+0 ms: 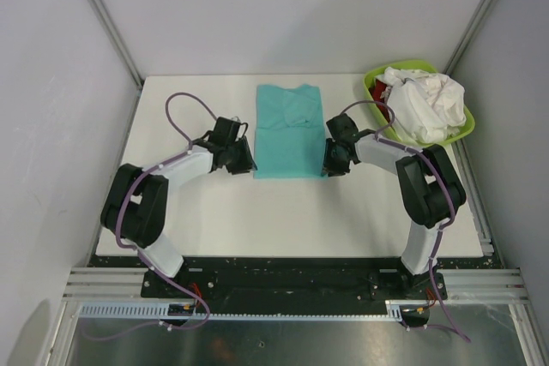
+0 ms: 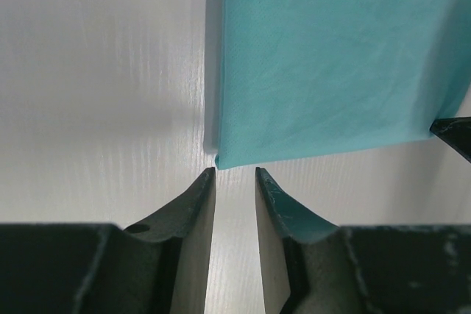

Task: Fold and stack the t-shirts
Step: Grab one side of the 2/3 rectangular tshirt with both arms

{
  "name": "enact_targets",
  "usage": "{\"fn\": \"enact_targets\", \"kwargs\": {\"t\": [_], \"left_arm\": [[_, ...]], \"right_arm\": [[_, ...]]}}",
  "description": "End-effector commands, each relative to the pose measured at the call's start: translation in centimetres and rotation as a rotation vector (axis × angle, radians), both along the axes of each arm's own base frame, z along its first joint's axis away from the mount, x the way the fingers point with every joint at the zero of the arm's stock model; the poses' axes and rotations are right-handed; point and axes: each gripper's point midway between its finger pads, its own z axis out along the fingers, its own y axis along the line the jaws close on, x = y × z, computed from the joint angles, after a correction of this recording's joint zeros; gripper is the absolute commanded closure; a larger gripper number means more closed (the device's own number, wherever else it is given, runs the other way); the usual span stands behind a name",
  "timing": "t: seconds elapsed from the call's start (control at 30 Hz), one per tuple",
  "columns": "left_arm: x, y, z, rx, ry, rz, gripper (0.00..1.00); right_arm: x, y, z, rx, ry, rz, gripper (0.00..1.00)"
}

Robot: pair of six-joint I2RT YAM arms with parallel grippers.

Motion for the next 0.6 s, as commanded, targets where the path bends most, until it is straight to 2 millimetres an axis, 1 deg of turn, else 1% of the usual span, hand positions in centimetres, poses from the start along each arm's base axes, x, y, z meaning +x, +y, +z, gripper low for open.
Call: {"fn": "enact_targets", "kwargs": {"t": [0.0,0.3,0.57], "left_arm": [[-0.1,-0.1,-0.8,0.008,0.004,0.010,0.68],[-0.1,-0.6,-3.1,0.025,0.053,0.012,0.68],[0.0,-1.0,-4.3,0.030,0.077,0.013,0.69]], "right_arm": [[-0.4,-0.4,-0.5,-0.021,-0.001,-0.009,0.70],[-0.5,-0.3,-0.5,-0.020,0.001,-0.004,0.70],[-0.7,-0.4,-0.4,-0.020,0.000,-0.002,0.71]]}}
